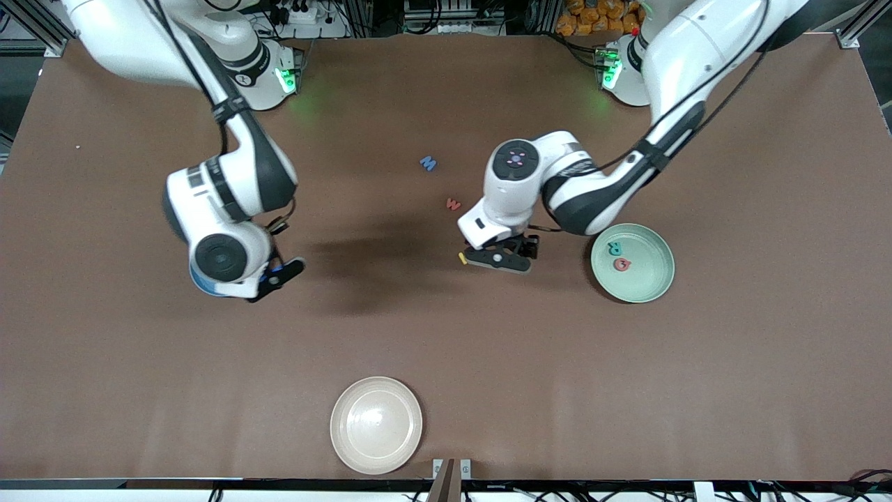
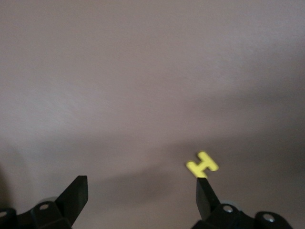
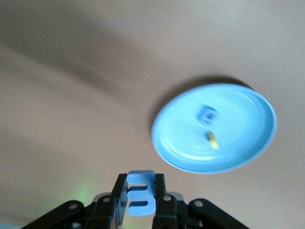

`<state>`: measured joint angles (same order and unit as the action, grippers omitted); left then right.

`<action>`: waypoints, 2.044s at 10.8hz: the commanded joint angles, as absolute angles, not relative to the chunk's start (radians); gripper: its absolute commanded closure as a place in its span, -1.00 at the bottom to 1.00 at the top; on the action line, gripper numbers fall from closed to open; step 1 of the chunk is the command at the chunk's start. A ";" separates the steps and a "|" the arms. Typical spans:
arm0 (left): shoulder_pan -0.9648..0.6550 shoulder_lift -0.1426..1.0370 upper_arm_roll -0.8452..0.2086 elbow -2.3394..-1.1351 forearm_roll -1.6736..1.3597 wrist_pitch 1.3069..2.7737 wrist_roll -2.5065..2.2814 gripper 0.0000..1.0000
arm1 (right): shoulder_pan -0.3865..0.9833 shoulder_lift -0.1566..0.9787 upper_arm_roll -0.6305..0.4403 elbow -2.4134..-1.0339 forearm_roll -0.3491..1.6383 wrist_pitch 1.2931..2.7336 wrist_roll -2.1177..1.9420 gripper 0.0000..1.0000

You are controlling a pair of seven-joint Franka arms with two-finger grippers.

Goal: Sort upper and lower case letters into plates
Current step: 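Carry the m with the right gripper over the blue plate, then release the m on the blue plate while the left gripper grasps the H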

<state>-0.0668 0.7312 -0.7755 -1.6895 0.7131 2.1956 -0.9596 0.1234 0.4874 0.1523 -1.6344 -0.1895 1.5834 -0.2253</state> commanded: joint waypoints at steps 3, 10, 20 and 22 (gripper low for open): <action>-0.252 0.808 -0.632 -1.580 0.530 2.204 -1.341 -1.00 | 0.056 0.549 0.078 -1.706 -0.147 1.675 -0.233 1.00; -0.426 0.870 -0.433 -1.545 0.483 2.303 -1.640 -1.00 | 0.051 0.522 0.032 -1.683 -0.051 1.686 -0.239 -1.00; -0.440 0.897 -0.414 -1.505 0.434 2.301 -1.638 0.31 | 0.133 0.477 0.021 -1.367 0.191 1.476 -0.021 -1.00; -0.443 0.890 -0.414 -1.505 0.434 2.298 -1.629 0.81 | 0.146 0.480 0.066 -1.362 0.206 1.486 0.054 -1.00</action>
<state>-0.4273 0.8799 -0.4245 -1.5160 0.4638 2.3086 -1.6311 0.1488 0.4596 0.0326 -1.3969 0.1809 1.4958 0.0019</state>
